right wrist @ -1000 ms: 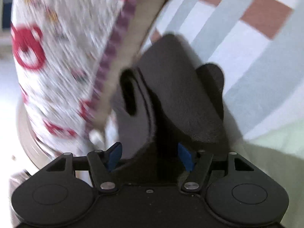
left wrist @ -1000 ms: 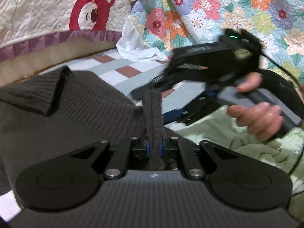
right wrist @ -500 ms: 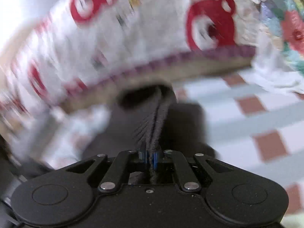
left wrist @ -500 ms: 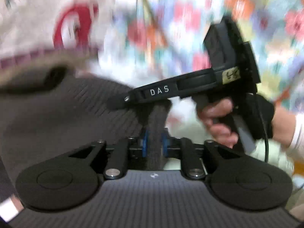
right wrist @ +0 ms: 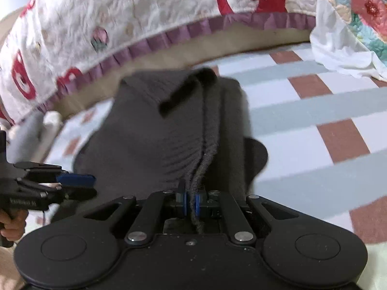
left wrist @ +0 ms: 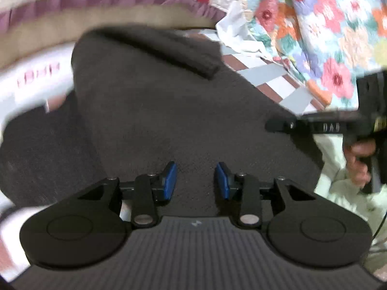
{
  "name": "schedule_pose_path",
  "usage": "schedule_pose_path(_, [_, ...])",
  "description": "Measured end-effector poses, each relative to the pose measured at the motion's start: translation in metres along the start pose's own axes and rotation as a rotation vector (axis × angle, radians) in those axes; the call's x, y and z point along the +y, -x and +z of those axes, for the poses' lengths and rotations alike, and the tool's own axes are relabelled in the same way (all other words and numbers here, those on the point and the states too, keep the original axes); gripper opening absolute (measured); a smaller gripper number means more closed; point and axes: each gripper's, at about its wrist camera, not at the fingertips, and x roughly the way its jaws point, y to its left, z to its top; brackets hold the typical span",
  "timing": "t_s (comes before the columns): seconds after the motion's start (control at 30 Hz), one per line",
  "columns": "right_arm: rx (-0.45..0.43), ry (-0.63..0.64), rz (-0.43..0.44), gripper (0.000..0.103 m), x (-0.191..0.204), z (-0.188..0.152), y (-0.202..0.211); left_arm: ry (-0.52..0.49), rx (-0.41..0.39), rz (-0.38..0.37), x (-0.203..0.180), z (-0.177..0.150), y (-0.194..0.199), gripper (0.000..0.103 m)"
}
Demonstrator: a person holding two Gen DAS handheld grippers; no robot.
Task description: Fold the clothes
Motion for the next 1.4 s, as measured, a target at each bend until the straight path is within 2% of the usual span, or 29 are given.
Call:
schedule_pose_path(0.23, [0.014, 0.076, -0.097, 0.007, 0.018, -0.005, 0.016, 0.022, -0.022, -0.066, 0.001, -0.005, 0.008, 0.035])
schedule_pose_path(0.37, [0.075, 0.122, -0.13, 0.007, 0.022, -0.006, 0.003, -0.003, 0.016, -0.021, -0.009, -0.006, -0.004, 0.035])
schedule_pose_path(0.73, [0.128, 0.097, -0.171, 0.008, 0.024, -0.017, 0.001, 0.048, 0.029, -0.065, -0.006, -0.004, -0.014, 0.036])
schedule_pose_path(0.87, [0.135, 0.1, -0.183, 0.008, 0.026, -0.015, 0.002, 0.03, 0.009, -0.05, -0.012, -0.008, -0.019, 0.036])
schedule_pose_path(0.97, [0.154, 0.148, -0.209, 0.012, 0.035, -0.011, 0.005, 0.014, 0.014, -0.042, -0.015, -0.007, -0.015, 0.036])
schedule_pose_path(1.0, [0.165, 0.183, -0.224, 0.017, 0.04, -0.007, 0.007, 0.02, 0.015, -0.044, -0.014, -0.007, -0.014, 0.036])
schedule_pose_path(1.03, [0.177, 0.232, -0.243, 0.029, 0.047, 0.0, 0.011, 0.029, 0.017, -0.046, -0.013, -0.007, -0.012, 0.036])
schedule_pose_path(1.1, [0.149, 0.402, -0.296, 0.037, 0.067, 0.018, 0.024, 0.023, 0.02, -0.047, -0.014, -0.007, -0.009, 0.036])
schedule_pose_path(1.13, [0.125, 0.482, -0.304, 0.049, 0.078, 0.026, 0.029, 0.012, 0.02, -0.047, -0.015, -0.007, -0.008, 0.036])
schedule_pose_path(1.23, [0.064, 0.649, -0.25, 0.067, 0.101, 0.048, 0.027, 0.002, 0.015, -0.051, -0.017, -0.007, -0.012, 0.036])
schedule_pose_path(1.27, [0.066, 0.703, -0.247, 0.067, 0.105, 0.052, 0.015, 0.01, 0.013, -0.057, -0.015, -0.008, -0.013, 0.037])
schedule_pose_path(1.4, [0.052, 0.974, -0.34, 0.067, 0.12, 0.062, -0.047, 0.057, 0.0, -0.105, -0.005, -0.01, -0.011, 0.037])
